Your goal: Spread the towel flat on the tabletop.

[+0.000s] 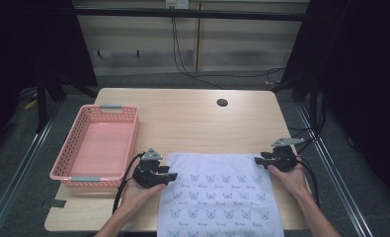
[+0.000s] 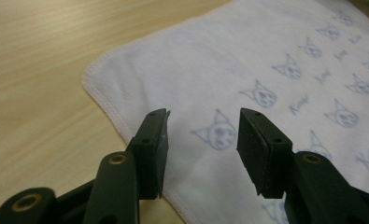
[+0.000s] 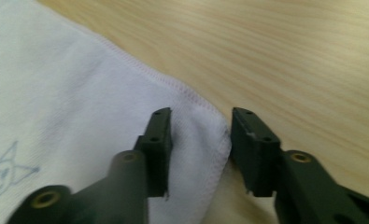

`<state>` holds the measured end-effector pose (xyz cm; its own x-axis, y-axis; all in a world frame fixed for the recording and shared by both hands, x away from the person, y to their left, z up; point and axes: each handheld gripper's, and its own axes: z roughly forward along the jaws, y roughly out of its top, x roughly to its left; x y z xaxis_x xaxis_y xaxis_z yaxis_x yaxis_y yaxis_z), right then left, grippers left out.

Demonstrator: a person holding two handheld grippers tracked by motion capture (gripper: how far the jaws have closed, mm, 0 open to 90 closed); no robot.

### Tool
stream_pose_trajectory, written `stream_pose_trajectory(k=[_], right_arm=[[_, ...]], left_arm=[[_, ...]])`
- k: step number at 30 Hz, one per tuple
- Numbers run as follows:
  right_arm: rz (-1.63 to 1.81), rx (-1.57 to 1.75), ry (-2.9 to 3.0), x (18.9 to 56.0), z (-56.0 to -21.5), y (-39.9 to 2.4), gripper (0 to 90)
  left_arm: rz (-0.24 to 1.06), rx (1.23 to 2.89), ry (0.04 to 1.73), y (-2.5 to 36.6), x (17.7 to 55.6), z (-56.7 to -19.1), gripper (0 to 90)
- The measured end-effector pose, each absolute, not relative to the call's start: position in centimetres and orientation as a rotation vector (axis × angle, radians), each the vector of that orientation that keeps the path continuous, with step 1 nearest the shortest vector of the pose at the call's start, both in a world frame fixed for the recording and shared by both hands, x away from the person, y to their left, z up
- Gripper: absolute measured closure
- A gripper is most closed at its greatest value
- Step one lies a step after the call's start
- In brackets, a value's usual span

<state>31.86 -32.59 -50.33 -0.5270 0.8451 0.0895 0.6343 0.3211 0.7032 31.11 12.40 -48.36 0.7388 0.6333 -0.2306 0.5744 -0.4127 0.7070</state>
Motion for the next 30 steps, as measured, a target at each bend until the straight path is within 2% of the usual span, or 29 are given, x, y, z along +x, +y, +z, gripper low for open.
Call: stream_pose_trajectory(k=[2, 4, 8, 15, 17, 21, 24, 27, 30], right_arm=[[1.040, 1.329, 2.314, 31.7, -50.3, -32.5, 77.7], [1.067, 1.338, 2.327, 31.7, -50.4, -32.5, 83.6], [1.092, 1.355, 2.325, 31.8, -50.4, -32.6, 85.6], [1.157, 1.361, 2.301, 31.6, -49.8, -32.9, 85.4], [1.155, 1.357, 2.297, 31.6, -49.7, -33.0, 81.4], [1.112, 1.377, 2.258, 31.7, -49.8, -33.2, 62.6], [1.113, 1.371, 2.260, 31.8, -50.0, -33.1, 55.6], [1.066, 1.359, 2.277, 32.0, -50.4, -32.9, 51.9], [1.057, 1.352, 2.271, 32.1, -50.6, -32.8, 49.8]], left_arm=[[0.111, 2.105, 0.923, 12.2, 31.7, -48.5, 48.5], [0.106, 2.095, 0.936, 12.1, 32.3, -49.0, 47.2], [0.115, 2.105, 0.941, 11.7, 33.0, -49.5, 42.1], [0.150, 2.100, 0.981, 11.4, 34.3, -50.0, 39.7], [0.161, 2.068, 1.000, 11.6, 34.4, -49.8, 38.9], [0.167, 2.083, 1.015, 11.7, 34.6, -50.0, 38.9], [0.179, 2.089, 1.023, 11.7, 34.7, -50.2, 38.4], [0.209, 2.080, 1.035, 11.8, 34.9, -50.3, 38.1], [0.186, 2.063, 1.026, 12.0, 35.1, -50.4, 37.5]])
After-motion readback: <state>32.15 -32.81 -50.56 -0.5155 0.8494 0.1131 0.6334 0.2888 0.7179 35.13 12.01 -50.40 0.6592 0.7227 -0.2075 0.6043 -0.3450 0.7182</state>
